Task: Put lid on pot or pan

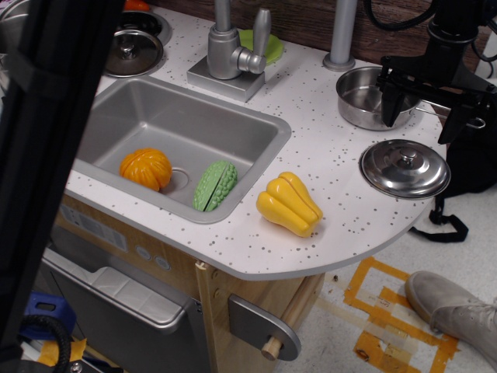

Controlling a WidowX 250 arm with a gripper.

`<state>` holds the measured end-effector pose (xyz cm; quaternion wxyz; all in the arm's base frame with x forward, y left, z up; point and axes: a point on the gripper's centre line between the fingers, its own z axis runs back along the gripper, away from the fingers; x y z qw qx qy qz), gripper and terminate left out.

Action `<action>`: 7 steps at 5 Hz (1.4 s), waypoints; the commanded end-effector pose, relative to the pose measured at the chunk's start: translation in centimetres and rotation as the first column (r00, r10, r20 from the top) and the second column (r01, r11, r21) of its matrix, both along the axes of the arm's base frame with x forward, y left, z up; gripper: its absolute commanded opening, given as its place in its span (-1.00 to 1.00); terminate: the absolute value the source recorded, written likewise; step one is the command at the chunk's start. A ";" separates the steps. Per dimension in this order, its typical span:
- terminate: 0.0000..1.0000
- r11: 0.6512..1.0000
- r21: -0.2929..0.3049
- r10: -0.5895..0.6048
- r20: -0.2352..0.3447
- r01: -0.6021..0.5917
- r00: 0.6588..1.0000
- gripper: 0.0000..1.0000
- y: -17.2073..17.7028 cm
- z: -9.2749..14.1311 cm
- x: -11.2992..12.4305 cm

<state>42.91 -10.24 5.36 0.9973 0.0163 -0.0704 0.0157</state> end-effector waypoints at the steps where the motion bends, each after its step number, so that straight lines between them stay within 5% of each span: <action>1: -1.00 1.000 0.000 0.000 0.000 0.000 1.000 1.00 0.0 0.0 0.0; 6: -1.00 1.000 -0.019 0.002 0.045 -0.001 0.999 1.00 0.6 -1.8 0.3; 7: -1.00 1.000 -0.017 0.000 0.049 0.001 0.999 -1.00 0.7 -1.9 0.5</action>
